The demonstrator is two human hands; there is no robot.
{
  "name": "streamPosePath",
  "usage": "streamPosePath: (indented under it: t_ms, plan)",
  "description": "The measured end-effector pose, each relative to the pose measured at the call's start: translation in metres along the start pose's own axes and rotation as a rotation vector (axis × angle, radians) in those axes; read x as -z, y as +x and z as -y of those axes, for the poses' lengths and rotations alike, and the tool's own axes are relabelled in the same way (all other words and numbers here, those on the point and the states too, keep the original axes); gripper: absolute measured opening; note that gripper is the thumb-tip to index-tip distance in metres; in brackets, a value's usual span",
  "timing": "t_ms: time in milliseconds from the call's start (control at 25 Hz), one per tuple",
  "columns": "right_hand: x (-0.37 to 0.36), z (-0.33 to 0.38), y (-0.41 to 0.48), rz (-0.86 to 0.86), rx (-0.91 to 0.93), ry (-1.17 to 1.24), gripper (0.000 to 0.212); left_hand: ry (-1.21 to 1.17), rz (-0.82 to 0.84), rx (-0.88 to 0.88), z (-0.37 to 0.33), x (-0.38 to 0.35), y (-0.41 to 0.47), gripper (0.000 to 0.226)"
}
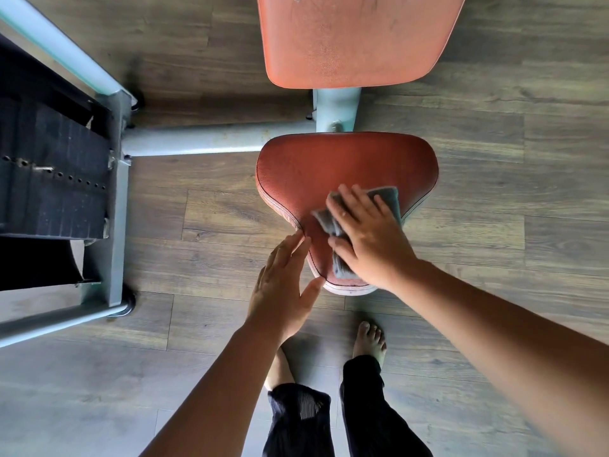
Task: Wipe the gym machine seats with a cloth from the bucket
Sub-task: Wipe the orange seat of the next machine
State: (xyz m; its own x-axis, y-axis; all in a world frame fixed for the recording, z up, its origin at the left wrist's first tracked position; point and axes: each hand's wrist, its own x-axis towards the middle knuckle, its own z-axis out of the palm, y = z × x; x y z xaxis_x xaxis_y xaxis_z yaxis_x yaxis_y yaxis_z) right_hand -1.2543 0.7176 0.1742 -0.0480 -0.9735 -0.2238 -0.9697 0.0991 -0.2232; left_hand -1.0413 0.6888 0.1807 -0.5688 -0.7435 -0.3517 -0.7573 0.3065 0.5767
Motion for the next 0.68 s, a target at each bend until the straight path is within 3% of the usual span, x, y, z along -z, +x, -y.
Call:
streamPosePath:
  t_ms: [80,120,240,360,440,600,680]
  plan:
    - [0.004,-0.029,-0.010,0.005,0.186,0.019,0.066,0.000,-0.004,-0.007,0.001,0.000,0.000,0.070]
    - [0.005,-0.049,0.002,-0.009,0.173,0.004,0.065,0.001,-0.008,-0.009,0.002,0.001,0.000,0.070]
    - [0.013,-0.098,0.068,-0.044,-0.179,-0.057,0.067,0.014,-0.012,-0.015,0.002,0.000,0.000,0.069]
    - [0.020,-0.081,0.107,-0.001,-0.423,-0.020,0.069,0.011,-0.012,-0.010,0.001,0.000,0.000,0.069]
    - [0.015,-0.044,0.093,0.011,-0.312,-0.032,0.071,0.005,-0.007,-0.004,0.001,-0.001,0.000,0.069]
    - [0.008,-0.020,0.042,0.068,0.155,-0.018,0.069,0.010,0.002,-0.012,0.004,-0.001,0.000,0.069]
    - [0.011,-0.044,0.072,0.041,0.142,-0.050,0.067,0.013,0.004,-0.009,0.003,-0.001,0.001,0.069]
